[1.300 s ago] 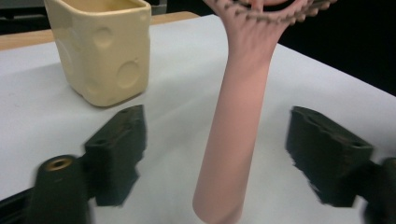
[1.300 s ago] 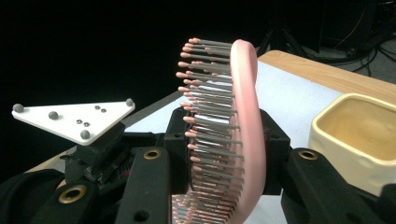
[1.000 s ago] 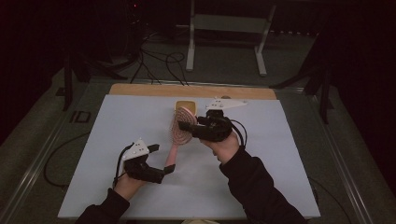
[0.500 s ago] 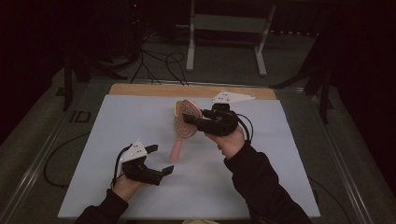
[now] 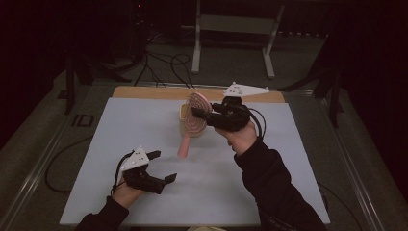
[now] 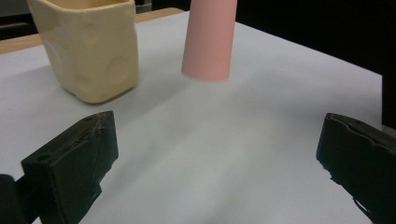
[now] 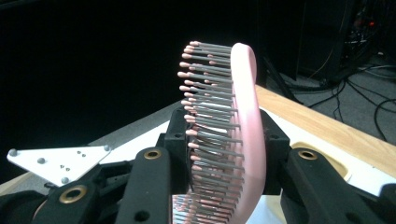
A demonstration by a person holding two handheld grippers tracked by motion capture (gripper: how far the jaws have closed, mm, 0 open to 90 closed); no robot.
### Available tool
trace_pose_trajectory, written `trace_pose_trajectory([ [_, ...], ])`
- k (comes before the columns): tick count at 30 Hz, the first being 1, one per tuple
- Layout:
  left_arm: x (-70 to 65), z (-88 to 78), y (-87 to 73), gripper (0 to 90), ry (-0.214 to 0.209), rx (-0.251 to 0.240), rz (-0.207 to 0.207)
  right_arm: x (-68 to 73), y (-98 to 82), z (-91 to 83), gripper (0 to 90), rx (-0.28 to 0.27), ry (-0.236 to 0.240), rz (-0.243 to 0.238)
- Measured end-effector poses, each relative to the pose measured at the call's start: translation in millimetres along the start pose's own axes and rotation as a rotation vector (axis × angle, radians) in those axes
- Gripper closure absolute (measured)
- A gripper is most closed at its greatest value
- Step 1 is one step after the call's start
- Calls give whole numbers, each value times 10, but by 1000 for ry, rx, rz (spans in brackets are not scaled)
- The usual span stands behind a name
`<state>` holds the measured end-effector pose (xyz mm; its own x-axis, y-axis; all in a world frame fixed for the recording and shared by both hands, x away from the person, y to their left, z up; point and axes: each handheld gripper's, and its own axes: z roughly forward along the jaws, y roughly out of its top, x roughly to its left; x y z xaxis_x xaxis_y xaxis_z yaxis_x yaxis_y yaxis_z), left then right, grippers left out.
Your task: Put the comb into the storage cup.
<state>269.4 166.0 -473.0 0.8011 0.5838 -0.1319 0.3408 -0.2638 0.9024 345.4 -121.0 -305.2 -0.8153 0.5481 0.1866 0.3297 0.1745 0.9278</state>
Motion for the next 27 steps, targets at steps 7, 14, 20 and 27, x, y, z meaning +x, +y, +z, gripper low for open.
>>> trace_pose_trajectory([
  [7, 40, -61, -47, 0, 5, 2, -11, -38, 91, 3, 653, -10, -8, -2],
  [14, 61, -127, -109, 0, 15, 16, -7, -99, 184, 14, 653, -16, -24, -7],
  [20, 75, -185, -161, 0, 18, 24, -7, -182, 266, 0, 653, -35, -50, -2],
  [27, 69, -225, -200, 0, 20, 27, -6, -258, 352, -19, 653, -51, -74, -2],
])
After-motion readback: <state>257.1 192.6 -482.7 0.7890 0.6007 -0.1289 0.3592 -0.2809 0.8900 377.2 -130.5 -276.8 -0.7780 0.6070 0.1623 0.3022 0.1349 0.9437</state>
